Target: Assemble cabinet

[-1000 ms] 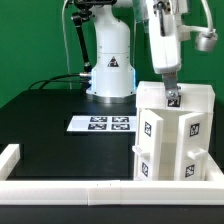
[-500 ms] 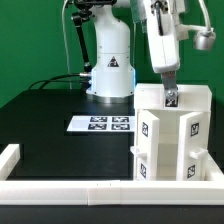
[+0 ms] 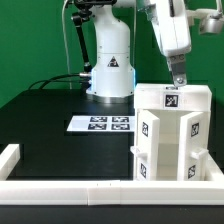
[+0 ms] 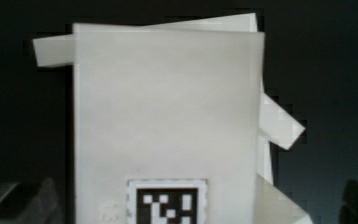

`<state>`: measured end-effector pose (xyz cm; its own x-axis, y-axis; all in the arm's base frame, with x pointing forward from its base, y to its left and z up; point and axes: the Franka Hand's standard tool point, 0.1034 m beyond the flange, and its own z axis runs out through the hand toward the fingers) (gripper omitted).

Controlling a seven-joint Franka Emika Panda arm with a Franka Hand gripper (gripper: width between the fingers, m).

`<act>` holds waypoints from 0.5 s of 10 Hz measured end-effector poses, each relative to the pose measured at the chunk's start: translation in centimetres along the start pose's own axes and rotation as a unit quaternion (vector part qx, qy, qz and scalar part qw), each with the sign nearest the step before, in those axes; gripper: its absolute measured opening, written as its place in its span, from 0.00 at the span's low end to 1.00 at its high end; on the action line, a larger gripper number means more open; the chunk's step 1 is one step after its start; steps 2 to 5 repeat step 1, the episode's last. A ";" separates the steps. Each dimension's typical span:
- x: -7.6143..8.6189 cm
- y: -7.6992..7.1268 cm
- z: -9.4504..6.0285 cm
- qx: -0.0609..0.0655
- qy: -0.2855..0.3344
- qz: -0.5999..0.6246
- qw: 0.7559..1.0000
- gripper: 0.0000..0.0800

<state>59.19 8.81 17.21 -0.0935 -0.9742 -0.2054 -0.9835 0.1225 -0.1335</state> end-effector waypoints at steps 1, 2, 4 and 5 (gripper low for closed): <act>0.0 0.0 0.0 0.000 0.000 -0.002 1.000 1.00; 0.0 0.0 0.0 0.000 0.000 -0.002 1.000 1.00; 0.0 0.0 0.0 0.000 0.000 -0.002 1.000 1.00; 0.0 0.0 0.0 0.000 0.000 -0.002 1.000 1.00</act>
Offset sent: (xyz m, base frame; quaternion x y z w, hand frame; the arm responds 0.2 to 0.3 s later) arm 0.0000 0.0000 0.0000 0.0000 0.0000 0.0000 1.0000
